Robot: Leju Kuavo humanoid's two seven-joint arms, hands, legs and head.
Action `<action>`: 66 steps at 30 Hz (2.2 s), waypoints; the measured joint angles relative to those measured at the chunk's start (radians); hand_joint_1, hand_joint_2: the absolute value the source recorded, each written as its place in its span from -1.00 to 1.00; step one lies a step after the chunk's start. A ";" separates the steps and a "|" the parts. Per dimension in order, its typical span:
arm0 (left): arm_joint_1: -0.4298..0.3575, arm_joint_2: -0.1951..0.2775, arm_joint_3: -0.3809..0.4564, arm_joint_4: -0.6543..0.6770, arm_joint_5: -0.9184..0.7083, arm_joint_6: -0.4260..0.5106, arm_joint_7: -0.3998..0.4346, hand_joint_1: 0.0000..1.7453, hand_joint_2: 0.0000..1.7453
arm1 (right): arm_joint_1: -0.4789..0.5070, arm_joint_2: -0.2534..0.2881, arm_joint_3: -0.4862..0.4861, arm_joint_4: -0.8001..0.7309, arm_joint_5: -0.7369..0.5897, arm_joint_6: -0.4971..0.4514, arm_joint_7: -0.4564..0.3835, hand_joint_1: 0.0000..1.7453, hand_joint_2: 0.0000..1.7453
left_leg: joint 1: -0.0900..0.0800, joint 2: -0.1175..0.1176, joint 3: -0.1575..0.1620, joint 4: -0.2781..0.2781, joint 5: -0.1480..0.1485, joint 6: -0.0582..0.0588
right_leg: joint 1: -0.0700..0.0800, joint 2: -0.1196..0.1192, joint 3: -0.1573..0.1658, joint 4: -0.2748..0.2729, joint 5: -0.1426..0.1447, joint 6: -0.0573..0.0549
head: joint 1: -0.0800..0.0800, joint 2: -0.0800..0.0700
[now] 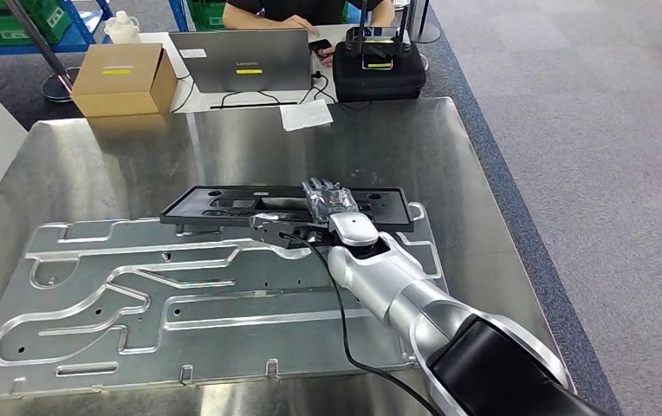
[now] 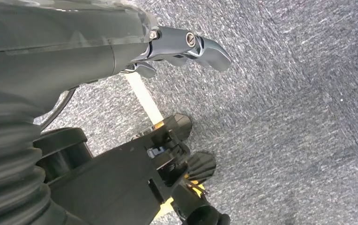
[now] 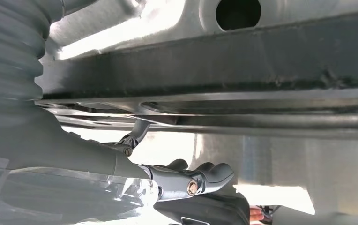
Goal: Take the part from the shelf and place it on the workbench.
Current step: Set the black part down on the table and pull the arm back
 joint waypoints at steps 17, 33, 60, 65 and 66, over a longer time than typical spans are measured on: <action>0.000 -0.004 -0.007 0.000 0.019 -0.014 0.009 -1.00 1.00 | 0.003 -0.009 -0.037 0.000 0.010 -0.006 0.001 -1.00 1.00 | 0.000 0.000 0.000 0.000 0.000 0.000 | 0.000 0.000 0.000 0.000 0.000 0.000 | 0.000 0.000; -0.007 -0.018 -0.007 0.000 0.096 -0.100 -0.083 -1.00 -1.00 | 0.015 -0.024 -0.068 0.009 0.034 -0.006 0.002 -1.00 1.00 | 0.000 0.000 0.000 0.000 0.000 0.000 | 0.000 0.000 0.000 0.000 0.000 0.000 | 0.000 0.000; 0.001 -0.026 -0.022 0.000 0.129 -0.102 -0.099 -1.00 -1.00 | -0.207 0.023 -0.018 -0.147 -0.085 0.087 -0.020 -1.00 1.00 | 0.021 -0.004 0.010 -0.012 0.009 0.012 | -0.049 -0.009 -0.094 0.143 -0.008 0.071 | 0.001 0.000; 0.000 -0.032 -0.024 0.000 0.143 -0.104 -0.100 -1.00 -1.00 | -0.231 0.028 0.018 -0.147 -0.115 0.081 -0.017 -1.00 1.00 | 0.021 -0.007 -0.010 0.010 0.002 -0.023 | -0.043 -0.005 -0.057 0.031 0.027 0.050 | 0.000 0.000; 0.001 -0.034 -0.024 0.000 0.148 -0.105 -0.101 -1.00 -1.00 | -0.230 0.029 0.022 -0.144 -0.116 0.079 -0.017 -1.00 1.00 | 0.023 -0.006 -0.012 0.012 -0.001 -0.029 | -0.042 -0.006 -0.059 0.029 0.030 0.041 | 0.000 0.000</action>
